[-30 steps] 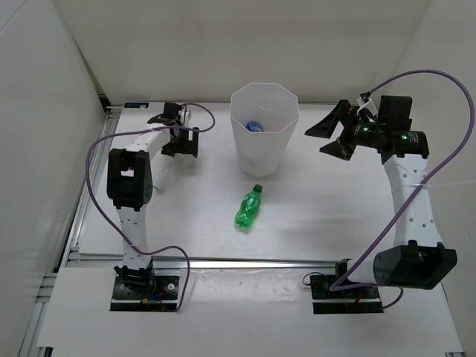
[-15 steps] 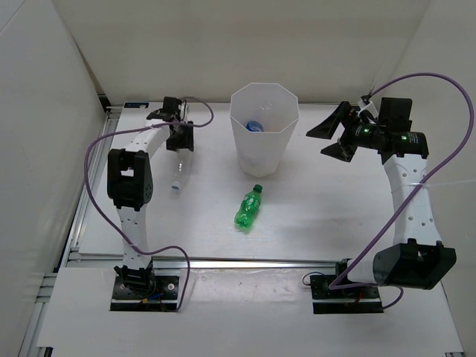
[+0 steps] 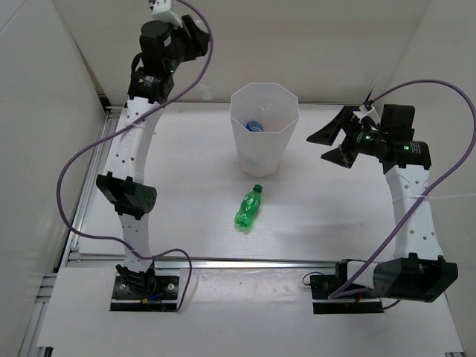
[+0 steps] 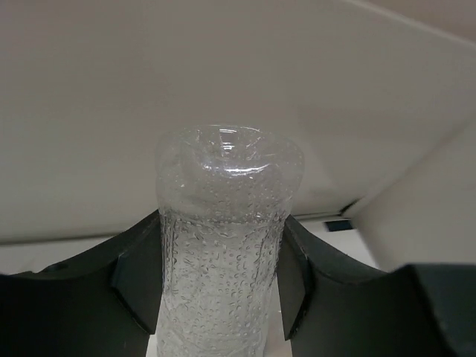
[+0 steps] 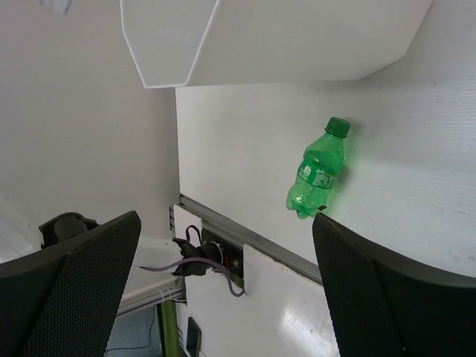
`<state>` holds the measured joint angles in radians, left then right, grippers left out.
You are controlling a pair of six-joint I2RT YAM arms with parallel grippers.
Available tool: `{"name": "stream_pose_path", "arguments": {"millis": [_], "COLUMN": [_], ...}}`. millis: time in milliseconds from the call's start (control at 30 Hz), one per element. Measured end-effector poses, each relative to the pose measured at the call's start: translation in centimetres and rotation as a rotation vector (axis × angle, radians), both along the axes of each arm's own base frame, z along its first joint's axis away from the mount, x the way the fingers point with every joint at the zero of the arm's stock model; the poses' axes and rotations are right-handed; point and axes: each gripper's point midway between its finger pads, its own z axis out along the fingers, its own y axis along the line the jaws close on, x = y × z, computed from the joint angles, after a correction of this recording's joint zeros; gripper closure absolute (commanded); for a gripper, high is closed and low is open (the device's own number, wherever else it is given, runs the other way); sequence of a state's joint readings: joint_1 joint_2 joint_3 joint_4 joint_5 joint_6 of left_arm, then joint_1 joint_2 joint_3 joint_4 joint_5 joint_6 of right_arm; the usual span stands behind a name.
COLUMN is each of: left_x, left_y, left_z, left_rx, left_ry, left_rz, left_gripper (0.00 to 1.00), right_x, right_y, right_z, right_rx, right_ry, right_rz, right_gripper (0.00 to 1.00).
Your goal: Put the plastic bottles in the bin
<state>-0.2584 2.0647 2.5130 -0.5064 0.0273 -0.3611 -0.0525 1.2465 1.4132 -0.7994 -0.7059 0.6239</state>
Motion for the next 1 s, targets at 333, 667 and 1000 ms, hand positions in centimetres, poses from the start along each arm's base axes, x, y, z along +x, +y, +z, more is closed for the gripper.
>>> {"name": "stream_pose_path", "arguments": {"millis": [333, 667, 1000], "left_x": [-5.3, -5.8, -19.8], "left_y": [-20.2, -18.4, 3.9], "left_z": [0.5, -9.9, -3.8], "left_rx": [0.004, 0.312, 0.277], "left_ry": [-0.174, -0.02, -0.055], "left_rz": [-0.368, -0.224, 0.366], "left_gripper": [0.37, 0.0, 0.0], "right_x": [-1.3, -2.7, -5.3], "right_y": [-0.2, -0.8, 2.6], "right_z": [0.8, 1.4, -6.7], "right_rx": [-0.019, -0.06, -0.076], "right_ry": [-0.029, -0.066, 0.113], "right_rz": [-0.016, -0.04, 0.03], "right_gripper": [0.0, 0.0, 0.0]}}
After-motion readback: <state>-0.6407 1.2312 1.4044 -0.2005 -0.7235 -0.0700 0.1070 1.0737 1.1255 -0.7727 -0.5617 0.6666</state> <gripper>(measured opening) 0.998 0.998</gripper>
